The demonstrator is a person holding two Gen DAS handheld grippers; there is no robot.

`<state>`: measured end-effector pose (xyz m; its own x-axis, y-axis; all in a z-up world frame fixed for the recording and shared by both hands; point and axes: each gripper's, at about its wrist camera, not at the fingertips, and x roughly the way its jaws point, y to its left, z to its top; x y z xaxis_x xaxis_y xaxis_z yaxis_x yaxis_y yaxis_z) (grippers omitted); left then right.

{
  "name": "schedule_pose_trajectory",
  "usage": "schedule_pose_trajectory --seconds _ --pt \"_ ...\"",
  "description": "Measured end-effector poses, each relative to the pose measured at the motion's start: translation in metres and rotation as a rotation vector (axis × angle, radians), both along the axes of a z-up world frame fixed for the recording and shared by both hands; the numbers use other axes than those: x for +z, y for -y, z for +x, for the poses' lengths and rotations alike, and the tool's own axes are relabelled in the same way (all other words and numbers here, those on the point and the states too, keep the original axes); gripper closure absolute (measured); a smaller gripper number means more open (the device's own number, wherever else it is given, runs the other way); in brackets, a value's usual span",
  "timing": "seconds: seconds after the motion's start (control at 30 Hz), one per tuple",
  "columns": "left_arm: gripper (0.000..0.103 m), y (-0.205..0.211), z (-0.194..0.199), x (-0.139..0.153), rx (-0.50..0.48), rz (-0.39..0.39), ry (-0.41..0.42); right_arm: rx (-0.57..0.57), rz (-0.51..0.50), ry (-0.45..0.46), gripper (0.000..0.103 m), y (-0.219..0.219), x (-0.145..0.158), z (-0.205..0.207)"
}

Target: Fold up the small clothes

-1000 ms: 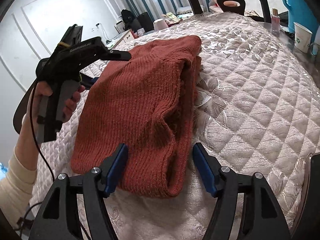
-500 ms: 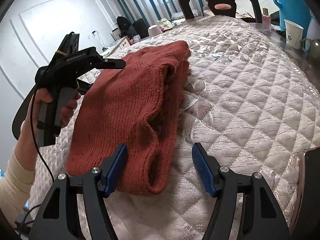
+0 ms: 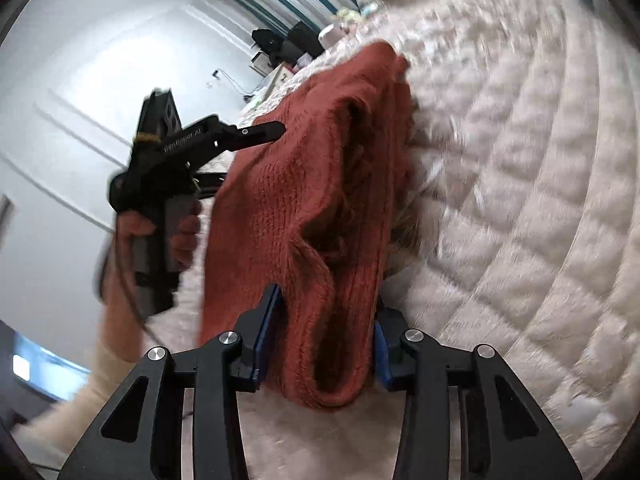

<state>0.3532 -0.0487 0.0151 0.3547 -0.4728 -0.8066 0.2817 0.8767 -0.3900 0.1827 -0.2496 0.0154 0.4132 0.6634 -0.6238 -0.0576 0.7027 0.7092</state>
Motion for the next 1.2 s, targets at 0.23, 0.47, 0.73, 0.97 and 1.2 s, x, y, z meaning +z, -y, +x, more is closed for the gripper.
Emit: schedule_pose_trajectory --seconds 0.23,0.47,0.73,0.97,1.2 --pt "0.019 0.004 0.000 0.001 -0.009 0.016 0.006 0.031 0.028 -0.017 0.062 -0.003 -0.004 0.018" --pt "0.036 0.004 0.005 0.000 -0.007 -0.016 -0.020 0.038 -0.009 -0.003 0.068 -0.022 -0.004 0.017" --pt "0.072 0.000 0.004 0.000 0.021 -0.050 -0.032 0.022 -0.055 0.003 0.075 -0.032 -0.004 0.015" --pt "0.076 -0.006 0.001 0.008 0.026 -0.082 -0.005 0.013 -0.103 0.057 0.078 -0.052 0.015 0.012" --pt "0.077 -0.019 -0.003 0.028 0.030 -0.131 0.035 0.026 -0.110 0.099 0.078 -0.075 0.033 0.011"
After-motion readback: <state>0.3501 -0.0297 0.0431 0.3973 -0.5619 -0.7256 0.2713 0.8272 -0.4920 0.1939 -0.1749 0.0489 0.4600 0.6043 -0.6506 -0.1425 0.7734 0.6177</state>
